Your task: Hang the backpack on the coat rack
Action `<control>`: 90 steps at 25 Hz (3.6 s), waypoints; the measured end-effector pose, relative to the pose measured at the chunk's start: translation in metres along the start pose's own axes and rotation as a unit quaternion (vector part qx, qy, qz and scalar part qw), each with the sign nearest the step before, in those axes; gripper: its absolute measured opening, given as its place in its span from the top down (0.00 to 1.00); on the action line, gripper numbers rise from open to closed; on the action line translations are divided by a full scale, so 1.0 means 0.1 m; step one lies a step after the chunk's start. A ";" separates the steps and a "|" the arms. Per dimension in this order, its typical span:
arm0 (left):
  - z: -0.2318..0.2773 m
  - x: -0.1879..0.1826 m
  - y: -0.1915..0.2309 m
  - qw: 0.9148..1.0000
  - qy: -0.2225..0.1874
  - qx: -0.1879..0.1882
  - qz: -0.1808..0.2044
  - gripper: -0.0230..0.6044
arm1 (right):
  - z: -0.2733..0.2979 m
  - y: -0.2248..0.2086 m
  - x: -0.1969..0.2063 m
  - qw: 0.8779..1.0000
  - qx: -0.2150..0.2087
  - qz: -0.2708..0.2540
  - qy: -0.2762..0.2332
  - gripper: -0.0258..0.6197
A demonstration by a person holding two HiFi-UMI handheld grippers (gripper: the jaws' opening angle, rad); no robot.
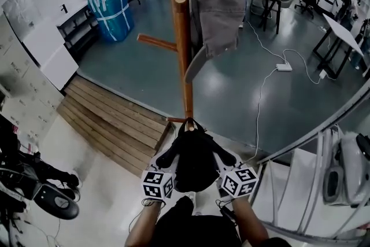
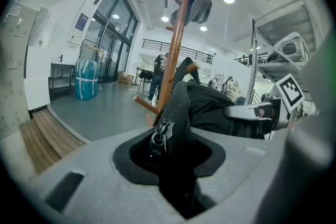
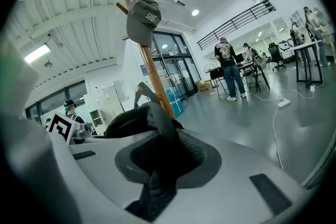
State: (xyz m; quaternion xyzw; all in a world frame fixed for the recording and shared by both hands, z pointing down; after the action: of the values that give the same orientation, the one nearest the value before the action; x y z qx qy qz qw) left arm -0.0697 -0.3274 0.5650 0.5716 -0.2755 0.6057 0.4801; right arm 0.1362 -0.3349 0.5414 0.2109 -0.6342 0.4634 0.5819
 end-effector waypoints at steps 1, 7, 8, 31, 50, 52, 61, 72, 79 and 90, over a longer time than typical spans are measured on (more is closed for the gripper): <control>0.02 0.01 0.02 1.000 0.003 -0.002 -0.003 0.78 | 0.03 -0.01 0.01 1.000 0.000 0.001 0.002 0.87; 0.15 0.08 0.10 1.000 0.019 -0.007 -0.006 0.78 | 0.17 -0.09 0.09 1.000 0.002 0.011 0.014 0.87; 0.16 0.08 0.11 1.000 0.021 -0.007 -0.007 0.78 | 0.18 -0.10 0.10 1.000 0.002 0.013 0.015 0.87; 0.39 0.24 0.29 0.998 0.053 -0.022 -0.020 0.77 | 0.43 -0.21 0.27 0.999 0.026 0.015 0.044 0.86; 0.30 0.24 0.37 0.998 0.047 -0.039 -0.003 0.63 | 0.36 -0.32 0.24 0.994 0.068 -0.050 0.069 0.75; 0.23 0.22 0.36 0.998 0.039 -0.042 -0.002 0.63 | 0.29 -0.32 0.21 0.995 0.069 -0.047 0.058 0.75; -0.27 0.20 0.37 0.998 0.013 -0.069 -0.007 0.63 | -0.06 -0.10 0.17 0.996 0.067 -0.045 0.025 0.75; -1.27 0.09 -0.21 0.994 -0.056 -0.080 0.046 0.78 | -0.90 0.51 0.33 0.997 0.046 -0.060 0.003 0.87; -1.77 0.17 -0.55 0.992 -0.067 -0.084 0.066 0.88 | -1.39 0.88 0.44 0.999 0.031 -0.035 -0.001 0.91; -2.15 0.19 -0.87 0.995 -0.072 -0.045 0.059 0.94 | -1.75 1.24 0.53 0.999 0.037 -0.016 0.002 0.94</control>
State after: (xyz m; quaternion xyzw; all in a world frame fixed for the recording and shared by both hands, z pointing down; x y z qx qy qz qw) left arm -0.0819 -0.0986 0.5227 0.5743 -0.3692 0.5774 0.4477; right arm 0.1191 -0.1149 0.5294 0.2412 -0.6122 0.4778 0.5820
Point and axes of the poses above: the fingertips, and each gripper's own axes: z forward along the fingers, y to its left, x out of its underside, the point moved 5 cm from there along -z, backward along the fingers, and after that the axes turned 9 degrees about -y, right-handed, at the moved point
